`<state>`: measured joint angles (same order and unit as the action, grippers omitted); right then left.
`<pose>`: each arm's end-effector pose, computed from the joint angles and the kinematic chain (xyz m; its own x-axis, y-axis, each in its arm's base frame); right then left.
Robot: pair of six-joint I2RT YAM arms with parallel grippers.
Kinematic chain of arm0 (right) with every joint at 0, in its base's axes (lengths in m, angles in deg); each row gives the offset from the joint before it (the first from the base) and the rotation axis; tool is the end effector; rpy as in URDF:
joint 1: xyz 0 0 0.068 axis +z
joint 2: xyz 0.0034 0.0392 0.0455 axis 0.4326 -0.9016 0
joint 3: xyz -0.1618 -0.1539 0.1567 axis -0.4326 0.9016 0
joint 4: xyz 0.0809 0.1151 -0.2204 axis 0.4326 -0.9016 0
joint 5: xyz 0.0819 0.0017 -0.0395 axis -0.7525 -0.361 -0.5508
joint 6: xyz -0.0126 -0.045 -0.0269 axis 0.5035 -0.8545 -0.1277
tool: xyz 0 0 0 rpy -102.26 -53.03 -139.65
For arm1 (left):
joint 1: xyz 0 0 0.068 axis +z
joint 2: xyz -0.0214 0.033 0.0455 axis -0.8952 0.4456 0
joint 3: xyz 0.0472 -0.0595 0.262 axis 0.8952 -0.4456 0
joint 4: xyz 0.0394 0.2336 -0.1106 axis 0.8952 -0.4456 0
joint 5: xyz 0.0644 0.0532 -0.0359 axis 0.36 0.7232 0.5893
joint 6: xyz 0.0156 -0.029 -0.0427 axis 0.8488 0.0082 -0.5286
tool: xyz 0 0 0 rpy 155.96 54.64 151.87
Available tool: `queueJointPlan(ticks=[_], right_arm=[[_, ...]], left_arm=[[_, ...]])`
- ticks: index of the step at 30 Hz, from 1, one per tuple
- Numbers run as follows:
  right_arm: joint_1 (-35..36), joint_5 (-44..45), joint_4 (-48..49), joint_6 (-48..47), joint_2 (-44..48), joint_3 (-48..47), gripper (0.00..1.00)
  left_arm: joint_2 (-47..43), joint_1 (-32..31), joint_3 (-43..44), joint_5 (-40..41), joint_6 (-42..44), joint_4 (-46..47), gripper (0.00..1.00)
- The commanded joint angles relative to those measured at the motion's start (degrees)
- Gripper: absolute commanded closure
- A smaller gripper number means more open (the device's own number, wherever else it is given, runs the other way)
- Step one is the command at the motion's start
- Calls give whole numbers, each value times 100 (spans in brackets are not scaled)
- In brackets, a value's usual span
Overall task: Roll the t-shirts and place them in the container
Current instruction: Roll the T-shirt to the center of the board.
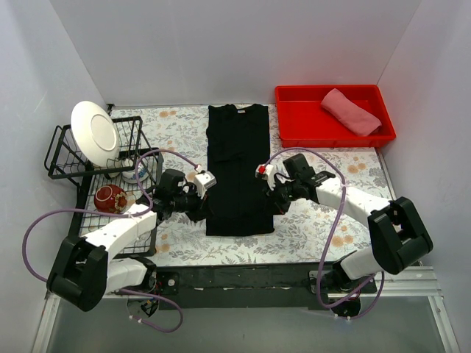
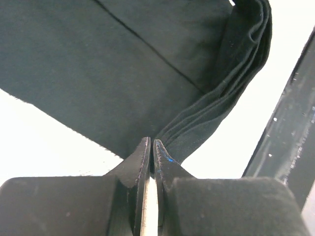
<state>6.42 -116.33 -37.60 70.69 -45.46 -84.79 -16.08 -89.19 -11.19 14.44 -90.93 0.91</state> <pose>0.2236 0.1642 0.1978 -0.4583 -0.5643 -0.6867 -0.8839 0.3707 0.2852 0.1902 -0.1138 0.1886 -0.9243 0.0048 -0.3817 0.2895 0.6604 -0.6928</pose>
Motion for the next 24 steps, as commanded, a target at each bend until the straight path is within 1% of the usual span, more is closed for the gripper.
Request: queueJointPlan(ticks=[1,9,13,18,19,22,23,24], right_arm=[[-94,-125,63,-157,-196,-274,99],[-182,-90,169,-271,-530,-344,99],[-199,-20,178,-342,-644,-502,99],[-208,-11,265,-386,-732,-547,99],[-208,-20,283,-386,-732,-547,97],[-217,173,318,-298,-671,-520,86],[-226,269,292,-289,-592,-555,80],[-313,497,248,-254,-522,-581,69]], left_arm=[[76,60,-30,323,-67,249,100],[269,113,-13,674,-102,521,100],[331,122,5,815,-146,732,91],[515,122,101,780,-146,908,85],[524,122,119,772,-146,960,83],[559,122,233,876,-128,1066,81],[490,122,329,964,-102,971,81],[420,122,434,1000,-15,891,77]])
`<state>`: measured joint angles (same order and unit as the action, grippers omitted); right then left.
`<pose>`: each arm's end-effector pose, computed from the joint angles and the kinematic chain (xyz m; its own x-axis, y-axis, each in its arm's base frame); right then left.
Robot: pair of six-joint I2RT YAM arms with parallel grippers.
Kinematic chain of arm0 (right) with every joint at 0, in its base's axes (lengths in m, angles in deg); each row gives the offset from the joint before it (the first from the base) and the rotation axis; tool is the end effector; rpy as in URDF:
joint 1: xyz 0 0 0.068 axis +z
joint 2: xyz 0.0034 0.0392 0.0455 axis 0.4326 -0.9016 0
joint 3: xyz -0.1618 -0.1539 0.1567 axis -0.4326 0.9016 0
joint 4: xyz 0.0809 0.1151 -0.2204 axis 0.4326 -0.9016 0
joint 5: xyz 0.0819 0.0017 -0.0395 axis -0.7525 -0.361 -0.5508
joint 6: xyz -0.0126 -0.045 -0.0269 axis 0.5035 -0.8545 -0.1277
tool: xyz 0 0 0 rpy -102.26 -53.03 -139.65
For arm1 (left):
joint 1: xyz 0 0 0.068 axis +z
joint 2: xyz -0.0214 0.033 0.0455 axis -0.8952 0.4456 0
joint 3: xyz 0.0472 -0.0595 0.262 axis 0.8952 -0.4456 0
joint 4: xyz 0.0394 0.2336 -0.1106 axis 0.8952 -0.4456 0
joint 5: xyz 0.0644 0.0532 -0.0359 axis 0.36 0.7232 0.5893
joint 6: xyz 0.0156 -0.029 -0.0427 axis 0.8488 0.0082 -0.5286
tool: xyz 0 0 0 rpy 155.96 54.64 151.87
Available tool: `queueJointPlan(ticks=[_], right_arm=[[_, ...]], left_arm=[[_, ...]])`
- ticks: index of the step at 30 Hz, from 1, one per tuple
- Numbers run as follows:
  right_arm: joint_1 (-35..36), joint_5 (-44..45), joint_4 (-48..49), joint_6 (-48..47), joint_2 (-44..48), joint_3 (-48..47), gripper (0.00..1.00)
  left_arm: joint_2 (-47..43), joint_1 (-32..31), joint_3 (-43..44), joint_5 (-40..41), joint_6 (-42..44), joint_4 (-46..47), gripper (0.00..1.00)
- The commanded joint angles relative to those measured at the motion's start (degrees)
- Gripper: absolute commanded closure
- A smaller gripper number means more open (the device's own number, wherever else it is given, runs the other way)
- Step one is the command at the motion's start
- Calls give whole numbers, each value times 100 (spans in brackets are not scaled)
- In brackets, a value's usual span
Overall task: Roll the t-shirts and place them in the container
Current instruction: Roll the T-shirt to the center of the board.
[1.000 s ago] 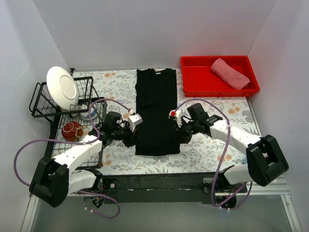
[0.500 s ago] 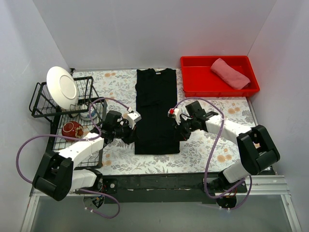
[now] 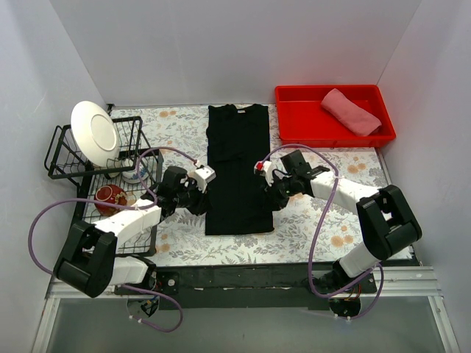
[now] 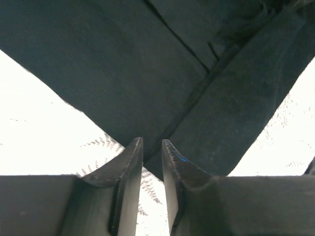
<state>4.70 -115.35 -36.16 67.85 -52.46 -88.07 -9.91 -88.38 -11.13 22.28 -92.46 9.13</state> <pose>0.2480 0.1683 0.1828 -0.4553 -0.5872 -0.6693 -0.8842 0.3861 0.2628 0.2119 -0.1158 0.1746 -0.8962 -0.0812 -0.4362 0.2403 0.7375 -0.6311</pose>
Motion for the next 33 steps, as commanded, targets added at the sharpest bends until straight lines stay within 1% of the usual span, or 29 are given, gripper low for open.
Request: queueJointPlan(ticks=[1,2,3,4,5,6,7,8,9,11,13,14,15,18,19,20,22,23,25,26,30,33], right_arm=[[-202,496,-1,56,248,-297,64],[-272,567,-89,39,414,-420,60],[-421,698,-185,13,494,-473,53],[-483,734,-273,-109,564,-543,52],[-527,761,-544,-171,661,-605,51],[-589,787,-651,-215,705,-701,49],[-589,796,-748,-268,732,-711,49],[-589,770,-871,-312,819,-702,48],[-598,683,-924,-321,872,-659,48],[-598,490,-1012,-295,1012,-588,46],[-598,444,-1162,-208,1057,-518,39],[-598,471,-1171,-120,1057,-483,34],[-615,532,-1136,98,1048,-456,22],[-694,524,-1013,564,864,-324,11],[-721,471,-978,645,820,-289,10],[-739,236,-943,672,707,-272,10],[-765,6,-872,681,609,-271,11],[-765,-160,-855,681,531,-297,11],[-765,-258,-802,681,468,-341,13],[-765,-380,-776,689,407,-368,13],[-765,-487,-670,891,266,-351,15],[-765,-584,-661,988,152,-289,16]], left_arm=[[-267,41,664,207,226,-27,74],[-346,41,771,-2,340,-332,70],[-521,41,841,-178,698,-501,67],[-627,41,877,-345,928,-659,61],[-741,41,808,-495,1113,-904,59],[-864,41,746,-366,1175,-959,57],[-883,41,745,-234,1124,-1047,55],[-857,41,815,-181,1106,-1335,55],[-813,41,894,-250,1045,-1511,55],[-594,41,1078,-355,632,-2020,54],[-436,67,1246,-487,316,-2251,53],[-417,76,1255,-479,28,-2339,52],[-409,93,1246,-479,-54,-2357,52],[-312,102,1273,-251,-168,-2331,51],[-251,120,1281,-94,-195,-2331,49],[-137,137,1308,-40,-265,-2331,48],[83,225,1473,74,-572,-2418,45],[406,243,1562,136,-669,-2619,45],[724,322,1860,40,-705,-2892,47],[865,383,1888,-152,-705,-3032,47],[1076,436,1765,-540,-828,-2981,49],[1112,445,1695,-515,-863,-2955,51]])
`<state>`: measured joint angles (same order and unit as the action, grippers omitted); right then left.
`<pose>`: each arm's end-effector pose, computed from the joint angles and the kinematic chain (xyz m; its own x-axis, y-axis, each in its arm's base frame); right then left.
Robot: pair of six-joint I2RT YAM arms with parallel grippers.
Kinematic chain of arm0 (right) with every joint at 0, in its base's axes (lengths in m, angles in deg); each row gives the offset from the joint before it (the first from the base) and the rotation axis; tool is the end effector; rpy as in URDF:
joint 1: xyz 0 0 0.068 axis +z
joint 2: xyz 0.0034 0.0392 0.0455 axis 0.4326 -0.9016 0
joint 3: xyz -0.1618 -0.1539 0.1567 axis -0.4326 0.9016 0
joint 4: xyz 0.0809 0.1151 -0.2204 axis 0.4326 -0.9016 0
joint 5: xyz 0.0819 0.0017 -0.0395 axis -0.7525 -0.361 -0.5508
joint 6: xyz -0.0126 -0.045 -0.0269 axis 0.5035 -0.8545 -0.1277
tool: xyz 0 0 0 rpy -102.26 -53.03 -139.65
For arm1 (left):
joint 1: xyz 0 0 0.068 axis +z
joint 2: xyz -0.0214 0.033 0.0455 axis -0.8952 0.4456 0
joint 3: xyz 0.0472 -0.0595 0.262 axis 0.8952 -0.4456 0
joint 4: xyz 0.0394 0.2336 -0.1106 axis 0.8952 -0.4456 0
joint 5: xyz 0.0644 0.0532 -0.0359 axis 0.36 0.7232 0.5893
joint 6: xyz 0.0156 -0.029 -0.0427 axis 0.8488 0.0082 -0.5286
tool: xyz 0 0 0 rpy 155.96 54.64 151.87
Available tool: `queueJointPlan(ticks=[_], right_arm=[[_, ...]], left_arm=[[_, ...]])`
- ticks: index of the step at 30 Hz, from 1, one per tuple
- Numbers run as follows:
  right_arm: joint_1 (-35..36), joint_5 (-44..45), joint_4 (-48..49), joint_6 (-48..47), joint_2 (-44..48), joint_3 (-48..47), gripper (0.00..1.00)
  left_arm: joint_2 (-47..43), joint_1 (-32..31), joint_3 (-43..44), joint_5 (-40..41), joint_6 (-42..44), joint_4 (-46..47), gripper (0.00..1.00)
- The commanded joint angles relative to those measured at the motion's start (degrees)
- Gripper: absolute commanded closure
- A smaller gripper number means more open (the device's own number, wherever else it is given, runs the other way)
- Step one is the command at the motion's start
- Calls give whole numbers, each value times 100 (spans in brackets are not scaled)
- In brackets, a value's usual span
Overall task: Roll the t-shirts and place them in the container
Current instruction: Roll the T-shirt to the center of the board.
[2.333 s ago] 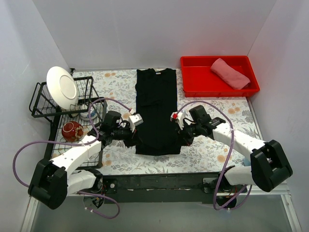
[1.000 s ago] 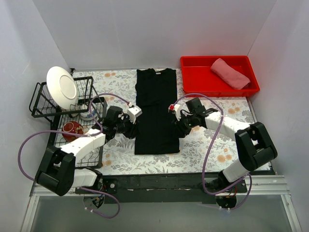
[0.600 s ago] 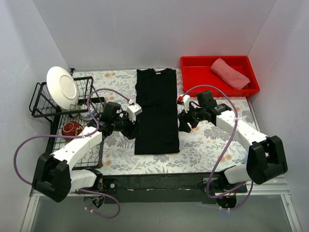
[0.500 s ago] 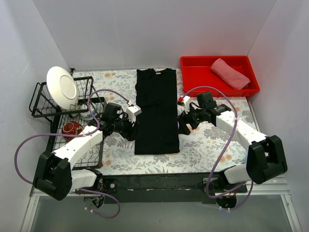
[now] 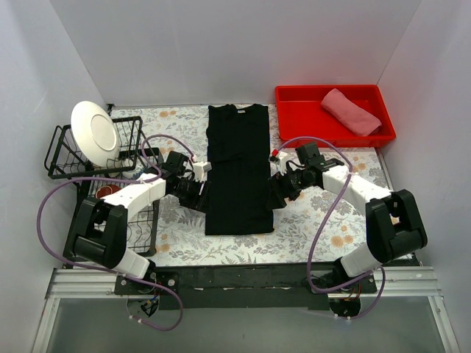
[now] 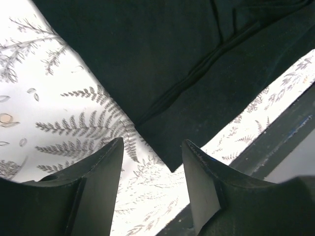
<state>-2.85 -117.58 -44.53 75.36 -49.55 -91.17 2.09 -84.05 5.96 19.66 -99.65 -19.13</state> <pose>0.2607 0.1324 0.2051 -0.6539 -0.4567 -0.6031 -0.7421 0.5423 0.3940 0.2452 -0.1104 0.1834 -0.9800 -0.1992 -0.0027 -0.1605 0.7976 -0.5815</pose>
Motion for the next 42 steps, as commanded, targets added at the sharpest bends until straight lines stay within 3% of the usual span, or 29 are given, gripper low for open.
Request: queueJointPlan(ticks=[1,17,21,22,24,26,29,31,35,38,42], right_arm=[[-20,-370,167,254,-191,21,16],[-2,-861,387,412,-692,118,24],[15,-1037,518,474,-745,232,35],[15,-1072,554,500,-754,258,37],[42,-1248,651,491,-772,311,46],[77,-1380,712,474,-780,338,49],[86,-1389,844,500,-772,408,58],[86,-1407,923,483,-737,443,66],[86,-1381,1011,456,-649,513,92],[77,-1319,1072,456,-561,575,99],[68,-1187,1108,491,-447,654,99]], left_arm=[[-62,12,-6,-261,-100,-163,51],[782,12,222,-497,-126,-137,57],[905,12,319,-621,-30,-128,67],[923,12,328,-656,5,-129,77],[914,12,346,-726,40,-137,85],[870,12,337,-753,67,-137,93],[791,12,319,-797,119,-155,98],[712,12,328,-797,128,-155,100],[510,12,381,-841,199,-85,100],[457,12,477,-858,225,-23,100],[457,12,574,-797,269,-14,100]])
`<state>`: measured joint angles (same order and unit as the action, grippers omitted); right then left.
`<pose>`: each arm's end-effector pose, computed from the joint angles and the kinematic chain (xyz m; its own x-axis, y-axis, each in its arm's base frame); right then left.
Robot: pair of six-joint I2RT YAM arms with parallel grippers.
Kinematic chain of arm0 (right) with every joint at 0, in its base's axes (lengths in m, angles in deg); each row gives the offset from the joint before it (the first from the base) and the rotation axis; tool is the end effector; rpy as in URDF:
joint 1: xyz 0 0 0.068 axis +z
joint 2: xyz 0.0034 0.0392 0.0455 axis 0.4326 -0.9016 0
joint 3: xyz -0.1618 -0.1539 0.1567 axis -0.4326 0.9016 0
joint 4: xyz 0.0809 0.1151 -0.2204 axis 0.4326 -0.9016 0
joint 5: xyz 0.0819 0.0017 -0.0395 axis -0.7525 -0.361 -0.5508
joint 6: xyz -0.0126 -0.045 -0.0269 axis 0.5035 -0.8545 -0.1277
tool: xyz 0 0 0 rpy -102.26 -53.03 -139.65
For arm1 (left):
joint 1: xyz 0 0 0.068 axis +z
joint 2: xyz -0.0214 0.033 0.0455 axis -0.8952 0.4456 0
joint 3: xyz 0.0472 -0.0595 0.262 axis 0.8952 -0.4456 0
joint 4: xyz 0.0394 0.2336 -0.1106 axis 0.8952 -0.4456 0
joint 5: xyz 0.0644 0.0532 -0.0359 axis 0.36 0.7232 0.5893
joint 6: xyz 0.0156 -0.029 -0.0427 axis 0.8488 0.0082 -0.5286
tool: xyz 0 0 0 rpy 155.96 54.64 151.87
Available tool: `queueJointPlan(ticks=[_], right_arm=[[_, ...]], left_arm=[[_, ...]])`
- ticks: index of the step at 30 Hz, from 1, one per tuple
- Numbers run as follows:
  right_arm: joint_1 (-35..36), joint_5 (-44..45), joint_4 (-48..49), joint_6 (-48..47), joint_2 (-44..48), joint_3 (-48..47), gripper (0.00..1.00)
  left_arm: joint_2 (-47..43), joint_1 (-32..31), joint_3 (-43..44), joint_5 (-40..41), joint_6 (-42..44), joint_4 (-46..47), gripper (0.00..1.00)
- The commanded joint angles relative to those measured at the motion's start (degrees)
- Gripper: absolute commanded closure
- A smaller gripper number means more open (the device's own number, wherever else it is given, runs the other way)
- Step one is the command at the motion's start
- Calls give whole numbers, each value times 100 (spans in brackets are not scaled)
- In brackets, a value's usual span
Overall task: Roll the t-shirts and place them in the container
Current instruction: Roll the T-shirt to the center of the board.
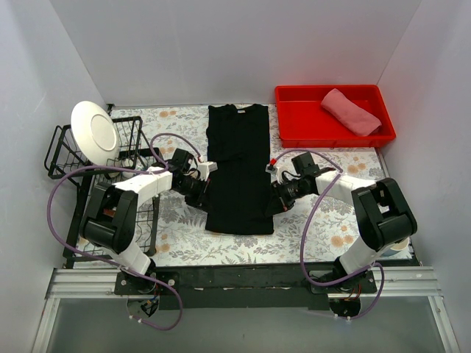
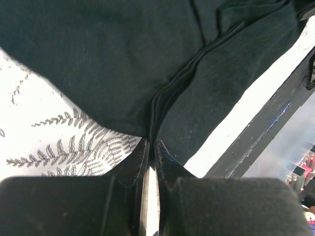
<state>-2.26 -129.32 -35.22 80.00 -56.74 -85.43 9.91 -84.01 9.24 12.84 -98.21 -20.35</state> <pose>0.2577 0.1402 0.1555 -0.7380 -0.4125 -0.5341 -0.6746 0.4296 0.6003 0.2600 -0.1196 0.1648 -0.9822 -0.1397 0.1258 -0.1877 0.7656 -0.6153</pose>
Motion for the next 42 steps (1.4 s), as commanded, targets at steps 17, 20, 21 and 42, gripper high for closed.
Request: queueJointPlan(ticks=[17,20,21,42], right_arm=[[-167,259,80,10,141,-509,99],[-158,364,80,28,79,-562,99],[-167,408,63,28,53,-562,99],[-158,619,-43,10,-360,-808,99]], left_arm=[[-790,8,282,105,20,415,100],[-783,17,62,271,-51,468,100],[-791,17,27,324,-34,477,100],[-607,61,-219,826,-288,600,73]])
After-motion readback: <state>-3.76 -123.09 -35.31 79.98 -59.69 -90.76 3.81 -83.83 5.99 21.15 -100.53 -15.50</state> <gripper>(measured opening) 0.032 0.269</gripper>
